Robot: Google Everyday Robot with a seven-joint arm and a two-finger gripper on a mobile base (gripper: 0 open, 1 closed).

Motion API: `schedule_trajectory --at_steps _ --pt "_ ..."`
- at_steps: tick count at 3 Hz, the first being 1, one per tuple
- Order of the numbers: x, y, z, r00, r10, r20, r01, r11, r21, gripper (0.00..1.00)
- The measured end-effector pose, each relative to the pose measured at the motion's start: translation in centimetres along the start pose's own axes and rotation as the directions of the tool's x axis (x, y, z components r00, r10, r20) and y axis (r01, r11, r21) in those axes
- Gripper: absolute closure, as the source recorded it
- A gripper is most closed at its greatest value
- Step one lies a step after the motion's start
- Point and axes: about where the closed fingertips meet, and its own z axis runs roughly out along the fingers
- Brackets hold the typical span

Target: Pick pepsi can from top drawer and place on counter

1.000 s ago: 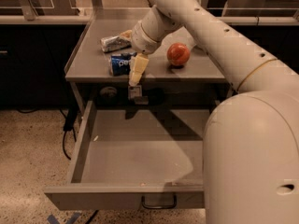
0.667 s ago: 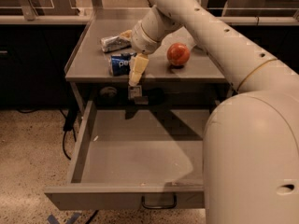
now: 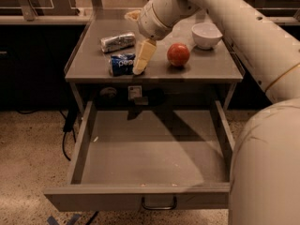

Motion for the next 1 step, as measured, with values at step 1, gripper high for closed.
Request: schedule_trajectory --at_steps 1 --pt "0.11 0.01 -0.02 1.000 0.002 0.000 -0.002 1.0000 0.000 0.00"
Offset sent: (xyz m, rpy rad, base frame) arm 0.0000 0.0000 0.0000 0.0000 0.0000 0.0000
